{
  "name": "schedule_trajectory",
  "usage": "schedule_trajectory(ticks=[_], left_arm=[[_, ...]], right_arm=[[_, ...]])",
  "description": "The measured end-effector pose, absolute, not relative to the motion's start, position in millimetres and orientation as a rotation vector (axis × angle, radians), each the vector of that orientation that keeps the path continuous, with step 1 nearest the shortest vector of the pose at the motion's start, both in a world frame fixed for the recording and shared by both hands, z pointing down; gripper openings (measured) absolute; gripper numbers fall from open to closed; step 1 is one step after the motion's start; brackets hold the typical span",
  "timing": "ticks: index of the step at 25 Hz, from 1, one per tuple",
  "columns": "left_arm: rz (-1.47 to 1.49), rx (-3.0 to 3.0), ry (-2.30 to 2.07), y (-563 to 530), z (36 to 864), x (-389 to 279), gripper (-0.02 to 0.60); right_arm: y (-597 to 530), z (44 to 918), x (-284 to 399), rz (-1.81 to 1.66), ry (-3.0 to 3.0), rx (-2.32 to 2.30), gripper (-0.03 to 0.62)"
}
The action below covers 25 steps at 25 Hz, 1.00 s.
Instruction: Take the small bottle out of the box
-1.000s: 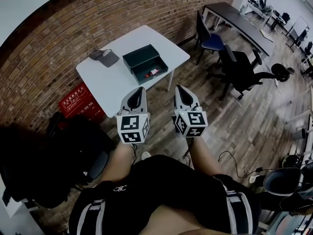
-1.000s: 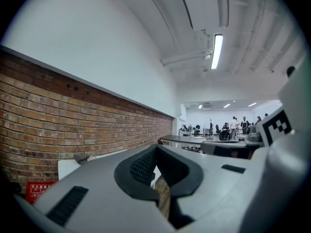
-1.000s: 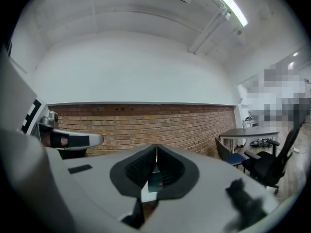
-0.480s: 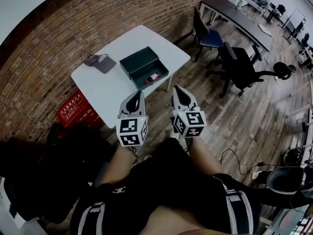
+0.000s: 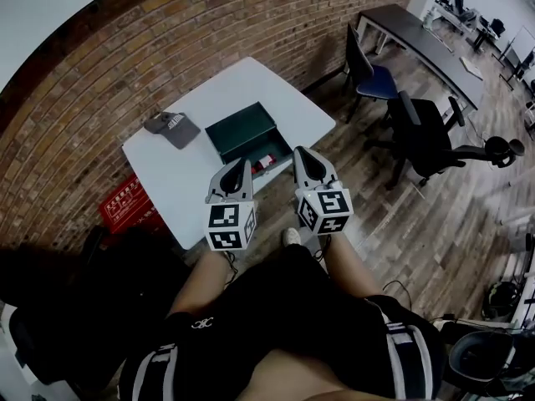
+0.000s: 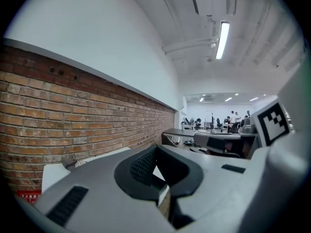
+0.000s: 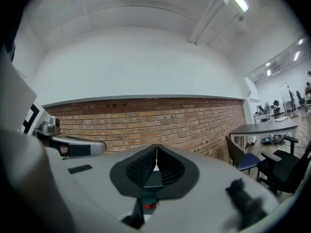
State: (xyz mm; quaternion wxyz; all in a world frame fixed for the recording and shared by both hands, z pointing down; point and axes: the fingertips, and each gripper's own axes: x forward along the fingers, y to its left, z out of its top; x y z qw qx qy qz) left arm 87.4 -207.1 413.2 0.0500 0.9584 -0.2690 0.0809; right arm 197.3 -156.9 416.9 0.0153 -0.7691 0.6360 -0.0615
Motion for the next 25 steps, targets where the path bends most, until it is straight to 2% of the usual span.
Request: schedule_trajectory(ticks=[13, 25], left_arm=[[0.290, 2.885, -0.939, -280.6, 408.2, 177.8, 0.012], [0.330, 2.698, -1.256, -329.2, 445.4, 164.9, 0.012]], right_arm=[[-251.0, 414.2, 277.5, -0.210, 2.174, -2.261, 0.031], [-313.0, 447.1, 272.2, -0.246, 2.639, -1.855, 0.029]])
